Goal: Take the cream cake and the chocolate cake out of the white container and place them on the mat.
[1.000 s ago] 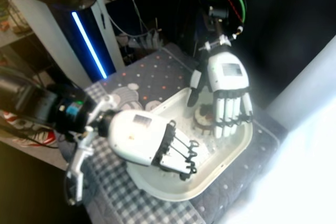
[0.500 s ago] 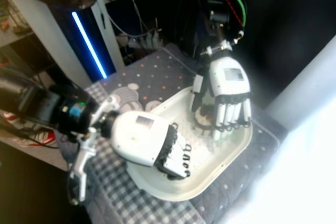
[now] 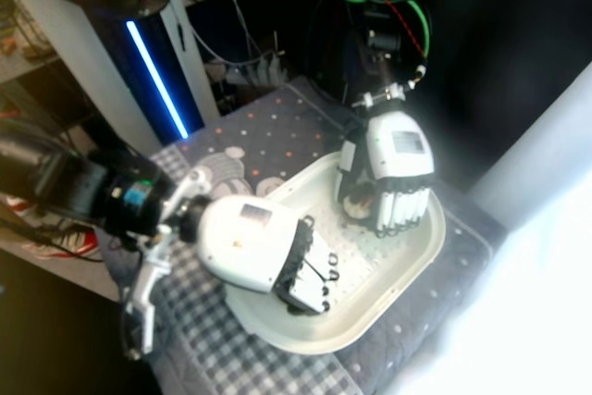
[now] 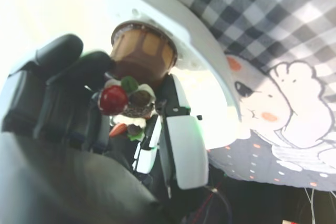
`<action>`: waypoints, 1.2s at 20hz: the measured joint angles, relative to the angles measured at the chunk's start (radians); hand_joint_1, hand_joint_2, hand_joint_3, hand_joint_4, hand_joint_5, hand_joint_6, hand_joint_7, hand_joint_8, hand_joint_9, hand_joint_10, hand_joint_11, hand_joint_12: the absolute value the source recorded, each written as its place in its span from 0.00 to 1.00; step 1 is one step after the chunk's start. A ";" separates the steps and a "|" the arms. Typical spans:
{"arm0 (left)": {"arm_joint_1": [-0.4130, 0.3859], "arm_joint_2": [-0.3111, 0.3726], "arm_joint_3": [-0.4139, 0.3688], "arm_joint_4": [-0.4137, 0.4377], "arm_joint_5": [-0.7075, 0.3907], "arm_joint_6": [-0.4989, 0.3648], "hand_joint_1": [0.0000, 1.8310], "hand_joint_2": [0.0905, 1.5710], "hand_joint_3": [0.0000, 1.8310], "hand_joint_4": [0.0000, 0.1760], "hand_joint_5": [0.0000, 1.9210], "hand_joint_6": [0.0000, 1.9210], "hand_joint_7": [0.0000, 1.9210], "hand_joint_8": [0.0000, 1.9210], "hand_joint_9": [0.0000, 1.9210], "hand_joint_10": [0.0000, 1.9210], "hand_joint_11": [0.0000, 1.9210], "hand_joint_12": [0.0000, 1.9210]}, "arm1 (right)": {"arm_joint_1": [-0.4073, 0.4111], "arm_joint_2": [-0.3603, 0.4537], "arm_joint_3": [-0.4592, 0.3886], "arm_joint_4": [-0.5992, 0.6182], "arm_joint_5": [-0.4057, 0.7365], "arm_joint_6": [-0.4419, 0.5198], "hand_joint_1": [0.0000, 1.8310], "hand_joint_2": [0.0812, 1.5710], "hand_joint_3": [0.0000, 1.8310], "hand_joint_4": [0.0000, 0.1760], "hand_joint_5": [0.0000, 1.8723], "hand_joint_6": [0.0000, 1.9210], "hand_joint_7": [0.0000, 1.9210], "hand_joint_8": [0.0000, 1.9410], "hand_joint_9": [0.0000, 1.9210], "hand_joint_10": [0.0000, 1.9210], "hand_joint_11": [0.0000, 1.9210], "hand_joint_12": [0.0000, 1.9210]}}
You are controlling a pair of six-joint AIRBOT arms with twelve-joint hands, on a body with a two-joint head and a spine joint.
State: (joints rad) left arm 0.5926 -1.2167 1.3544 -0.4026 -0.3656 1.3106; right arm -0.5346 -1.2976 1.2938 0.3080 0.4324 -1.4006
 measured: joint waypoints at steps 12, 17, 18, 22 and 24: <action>0.012 0.238 -0.294 0.199 -0.278 -0.069 0.74 0.75 0.00 0.00 0.38 0.67 0.43 0.63 0.40 0.74 0.30 0.77 | 0.000 0.288 -0.304 -0.097 0.326 0.000 0.74 0.76 0.00 0.00 0.43 0.47 0.42 0.70 0.36 0.87 0.36 1.00; 0.114 0.354 -0.428 0.209 -0.412 -0.068 0.74 0.75 0.00 0.00 0.39 0.66 0.43 0.63 0.41 0.73 0.33 0.75 | -0.070 0.372 -0.431 -0.160 0.443 0.000 0.74 0.73 0.00 0.00 0.48 0.43 0.45 0.67 0.43 0.81 0.43 0.92; 0.123 0.361 -0.446 0.215 -0.425 -0.068 0.74 0.75 0.00 0.00 0.37 0.67 0.42 0.64 0.42 0.74 0.33 0.75 | -0.102 0.386 -0.455 -0.161 0.449 0.001 0.75 0.71 0.00 0.00 0.48 0.48 0.49 0.57 0.44 0.76 0.40 0.88; 0.200 0.419 -0.564 0.259 -0.483 -0.070 0.73 0.75 0.00 0.00 0.36 0.68 0.40 0.65 0.44 0.72 0.39 0.68 | -0.214 0.450 -0.557 -0.152 0.509 0.002 0.75 0.71 0.00 0.00 0.47 0.51 0.56 0.51 0.38 0.75 0.31 0.88; 0.267 0.435 -0.608 0.262 -0.499 -0.079 0.73 0.76 0.00 0.00 0.35 0.69 0.39 0.65 0.44 0.73 0.40 0.67 | -0.267 0.452 -0.580 -0.144 0.558 0.037 0.76 0.70 0.00 0.00 0.50 0.48 0.59 0.46 0.39 0.74 0.30 0.88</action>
State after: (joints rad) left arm 0.8600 -0.7822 0.7467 -0.1410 -0.8642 1.2320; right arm -0.8013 -0.8452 0.7136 0.1638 0.9909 -1.3632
